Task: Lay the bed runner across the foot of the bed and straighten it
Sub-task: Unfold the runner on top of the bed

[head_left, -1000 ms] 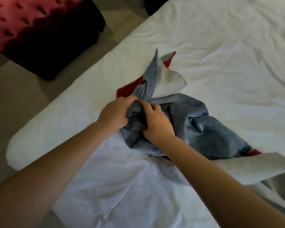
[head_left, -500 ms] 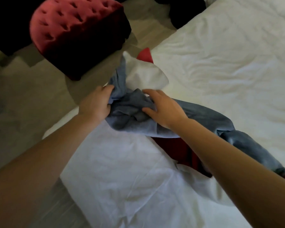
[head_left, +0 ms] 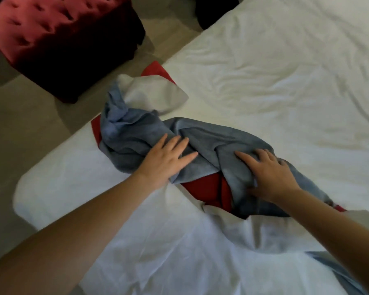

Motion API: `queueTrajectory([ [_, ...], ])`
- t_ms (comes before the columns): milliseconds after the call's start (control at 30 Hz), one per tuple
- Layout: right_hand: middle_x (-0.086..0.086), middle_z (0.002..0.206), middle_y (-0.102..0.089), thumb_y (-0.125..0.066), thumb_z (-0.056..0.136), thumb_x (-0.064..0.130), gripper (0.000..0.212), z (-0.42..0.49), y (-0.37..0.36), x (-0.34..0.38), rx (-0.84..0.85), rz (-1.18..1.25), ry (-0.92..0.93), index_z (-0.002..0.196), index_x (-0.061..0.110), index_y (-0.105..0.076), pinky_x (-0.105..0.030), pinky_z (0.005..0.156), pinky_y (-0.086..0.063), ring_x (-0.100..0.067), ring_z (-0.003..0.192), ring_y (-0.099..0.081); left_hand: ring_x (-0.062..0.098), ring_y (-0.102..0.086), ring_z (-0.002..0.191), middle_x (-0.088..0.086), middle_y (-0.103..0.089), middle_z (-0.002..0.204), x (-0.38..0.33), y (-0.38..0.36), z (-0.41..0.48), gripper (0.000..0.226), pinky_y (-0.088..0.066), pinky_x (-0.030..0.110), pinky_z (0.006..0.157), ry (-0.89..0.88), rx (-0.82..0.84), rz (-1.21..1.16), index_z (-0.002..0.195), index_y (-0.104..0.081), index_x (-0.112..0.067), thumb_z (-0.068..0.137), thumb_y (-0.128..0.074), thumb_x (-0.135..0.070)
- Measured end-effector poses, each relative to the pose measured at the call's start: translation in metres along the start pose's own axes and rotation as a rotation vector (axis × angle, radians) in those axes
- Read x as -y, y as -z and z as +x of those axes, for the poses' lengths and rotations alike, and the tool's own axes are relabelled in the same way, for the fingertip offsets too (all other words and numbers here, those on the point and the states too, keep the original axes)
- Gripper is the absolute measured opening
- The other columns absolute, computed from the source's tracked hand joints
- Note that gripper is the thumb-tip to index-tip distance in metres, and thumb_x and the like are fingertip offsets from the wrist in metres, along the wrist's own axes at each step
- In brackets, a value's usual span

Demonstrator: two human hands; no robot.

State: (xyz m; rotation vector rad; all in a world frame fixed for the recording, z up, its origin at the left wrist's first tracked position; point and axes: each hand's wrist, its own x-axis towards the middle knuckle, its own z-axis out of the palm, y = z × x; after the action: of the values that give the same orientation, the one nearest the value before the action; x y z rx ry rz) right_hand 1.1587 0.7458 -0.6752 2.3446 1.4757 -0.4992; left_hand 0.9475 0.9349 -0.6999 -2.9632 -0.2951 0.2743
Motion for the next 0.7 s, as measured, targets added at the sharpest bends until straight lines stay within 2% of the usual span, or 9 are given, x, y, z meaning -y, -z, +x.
queueTrajectory([
  [100, -0.007, 0.126, -0.049, -0.055, 0.087, 0.023, 0.054, 0.008, -0.002, -0.01, -0.073, 0.043, -0.019, 0.136, 0.032, -0.034, -0.04, 0.081, -0.048, -0.03, 0.115, -0.05, 0.031, -0.053, 0.114, 0.008, -0.061, 0.118, 0.008, 0.003, 0.029, 0.035, -0.022, 0.049, 0.112, 0.004, 0.094, 0.039, 0.123, -0.053, -0.018, 0.088, -0.051, -0.012],
  [200, -0.01, 0.114, -0.054, -0.05, 0.089, 0.016, 0.03, 0.017, 0.008, -0.023, -0.13, 0.035, -0.014, 0.119, 0.019, -0.049, -0.037, 0.072, -0.045, -0.032, 0.104, -0.056, 0.03, -0.06, 0.095, 0.01, -0.067, 0.095, 0.018, 0.013, 0.049, 0.021, -0.026, 0.045, 0.106, -0.033, 0.087, 0.017, 0.101, -0.06, -0.011, 0.082, -0.051, -0.007],
  [300, -0.017, 0.1, -0.054, -0.052, 0.086, 0.013, 0.024, 0.025, 0.03, -0.047, -0.292, 0.1, -0.072, 0.11, 0.014, -0.054, -0.039, 0.066, -0.043, -0.038, 0.09, -0.059, 0.03, -0.058, 0.097, 0.01, -0.066, 0.093, 0.037, 0.028, 0.066, 0.019, -0.024, 0.042, 0.106, 0.022, 0.053, 0.029, 0.098, -0.061, -0.013, 0.081, -0.052, -0.01],
  [367, -0.02, 0.095, -0.053, -0.056, 0.08, 0.008, 0.024, 0.03, 0.045, -0.063, -0.427, 0.167, -0.121, 0.104, 0.01, -0.056, -0.039, 0.062, -0.04, -0.041, 0.082, -0.058, 0.032, -0.058, 0.099, 0.011, -0.067, 0.093, 0.055, 0.039, 0.079, 0.016, -0.026, 0.042, 0.104, 0.104, -0.044, 0.061, 0.094, -0.061, -0.014, 0.078, -0.058, -0.012],
  [433, -0.02, 0.093, -0.054, -0.058, 0.076, 0.005, 0.027, 0.035, 0.05, -0.072, -0.473, 0.201, -0.156, 0.103, 0.009, -0.054, -0.039, 0.06, -0.04, -0.042, 0.078, -0.056, 0.033, -0.058, 0.098, 0.011, -0.067, 0.095, 0.065, 0.047, 0.094, 0.016, -0.026, 0.046, 0.106, 0.159, -0.08, 0.098, 0.094, -0.06, -0.013, 0.078, -0.061, -0.013],
  [500, -0.019, 0.098, -0.054, -0.056, 0.077, 0.004, 0.035, 0.036, 0.042, -0.069, -0.405, 0.244, -0.183, 0.111, 0.011, -0.052, -0.043, 0.064, -0.046, -0.041, 0.083, -0.057, 0.032, -0.055, 0.106, 0.007, -0.065, 0.105, 0.062, 0.052, 0.106, 0.021, -0.02, 0.051, 0.112, 0.172, 0.009, 0.151, 0.104, -0.059, -0.018, 0.083, -0.061, -0.02],
  [567, -0.017, 0.113, -0.052, -0.055, 0.081, 0.005, 0.05, 0.029, 0.027, -0.061, -0.33, 0.279, -0.203, 0.128, 0.017, -0.045, -0.043, 0.072, -0.048, -0.039, 0.095, -0.055, 0.028, -0.048, 0.117, 0.005, -0.058, 0.118, 0.047, 0.053, 0.112, 0.038, -0.013, 0.055, 0.114, 0.137, 0.12, 0.174, 0.118, -0.054, -0.023, 0.082, -0.064, -0.029],
  [633, -0.013, 0.128, -0.049, -0.055, 0.084, 0.009, 0.053, 0.015, 0.015, -0.05, -0.396, 0.3, -0.206, 0.134, 0.018, -0.042, -0.043, 0.076, -0.049, -0.036, 0.105, -0.053, 0.028, -0.041, 0.123, 0.007, -0.05, 0.127, 0.023, 0.048, 0.109, 0.062, -0.014, 0.056, 0.113, -0.003, 0.121, 0.108, 0.129, -0.047, -0.025, 0.073, -0.07, -0.035],
  [700, -0.011, 0.123, -0.053, -0.055, 0.086, 0.015, 0.039, -0.008, 0.005, -0.037, -0.536, 0.299, -0.184, 0.125, 0.016, -0.051, -0.041, 0.072, -0.049, -0.035, 0.102, -0.055, 0.028, -0.037, 0.127, 0.008, -0.045, 0.135, -0.007, 0.041, 0.098, 0.076, -0.015, 0.052, 0.113, -0.203, 0.038, -0.055, 0.136, -0.042, -0.026, 0.066, -0.069, -0.037],
])
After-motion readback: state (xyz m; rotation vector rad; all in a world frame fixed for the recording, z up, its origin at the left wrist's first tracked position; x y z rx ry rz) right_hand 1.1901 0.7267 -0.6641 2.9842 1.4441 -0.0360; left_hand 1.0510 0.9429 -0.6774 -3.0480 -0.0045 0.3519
